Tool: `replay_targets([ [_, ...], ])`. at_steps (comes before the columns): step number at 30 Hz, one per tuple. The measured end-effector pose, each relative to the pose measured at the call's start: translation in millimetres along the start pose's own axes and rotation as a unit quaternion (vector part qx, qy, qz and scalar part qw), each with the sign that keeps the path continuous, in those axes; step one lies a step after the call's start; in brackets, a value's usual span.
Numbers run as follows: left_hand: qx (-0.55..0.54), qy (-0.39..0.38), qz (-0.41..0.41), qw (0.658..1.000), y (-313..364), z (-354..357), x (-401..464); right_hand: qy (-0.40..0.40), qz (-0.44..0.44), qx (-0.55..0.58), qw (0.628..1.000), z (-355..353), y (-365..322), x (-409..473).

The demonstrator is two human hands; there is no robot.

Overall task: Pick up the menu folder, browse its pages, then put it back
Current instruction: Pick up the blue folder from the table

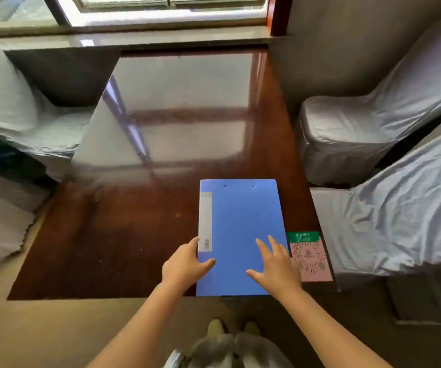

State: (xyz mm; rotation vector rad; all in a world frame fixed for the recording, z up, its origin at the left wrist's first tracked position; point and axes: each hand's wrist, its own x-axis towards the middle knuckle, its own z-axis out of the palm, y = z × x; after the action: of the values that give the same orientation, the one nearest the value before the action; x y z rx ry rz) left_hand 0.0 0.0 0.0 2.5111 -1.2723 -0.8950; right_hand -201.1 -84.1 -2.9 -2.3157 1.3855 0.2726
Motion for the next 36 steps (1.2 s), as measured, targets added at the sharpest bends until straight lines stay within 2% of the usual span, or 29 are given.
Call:
replay_targets([
  [4,0.000,-0.034,-0.048,0.998,-6.7,10.3,-4.3,-0.039,0.009,-0.012,0.999,23.4,-9.5,-3.4],
  [9,-0.111,-0.026,-0.103,0.988,-3.9,28.2,-6.3,-0.026,0.010,-0.033,0.999,37.0,-12.2,-6.1],
  [12,-0.202,-0.036,-0.160,0.966,-4.8,31.7,-3.2,-0.022,0.002,-0.056,0.998,40.2,-11.7,-5.9],
  [15,-0.294,-0.073,-0.158,0.940,-12.5,31.3,0.4,-0.017,0.002,-0.060,0.998,39.1,-11.9,-4.4],
  [18,-0.377,-0.078,-0.153,0.910,-18.3,22.7,-2.0,-0.023,-0.006,-0.035,0.999,33.1,-12.2,-2.4],
  [21,-0.455,-0.077,-0.133,0.877,-22.2,3.1,-7.7,-0.006,-0.016,0.057,0.998,17.3,-11.2,1.4],
  [23,-0.496,-0.069,-0.111,0.859,-25.1,-15.0,-12.7,0.037,-0.010,0.140,0.989,0.3,-8.7,4.3],
  [27,-0.561,-0.063,-0.067,0.823,-22.6,-49.4,-21.0,0.106,0.046,0.246,0.962,-37.6,5.4,11.3],
  [29,-0.580,-0.059,-0.048,0.811,-19.7,-62.9,-23.1,0.073,0.089,0.335,0.935,-58.2,15.3,15.5],
  [32,-0.589,-0.054,-0.001,0.806,-15.8,-79.8,-24.9,-0.006,0.103,0.512,0.853,-86.7,27.4,15.5],
  [33,-0.594,-0.055,0.011,0.802,-14.1,-85.1,-25.7,-0.021,0.086,0.535,0.840,-94.3,30.3,13.8],
  [36,-0.600,-0.075,0.056,0.794,-9.3,-97.6,-28.7,-0.034,0.019,0.550,0.834,-112.8,35.8,8.3],
])
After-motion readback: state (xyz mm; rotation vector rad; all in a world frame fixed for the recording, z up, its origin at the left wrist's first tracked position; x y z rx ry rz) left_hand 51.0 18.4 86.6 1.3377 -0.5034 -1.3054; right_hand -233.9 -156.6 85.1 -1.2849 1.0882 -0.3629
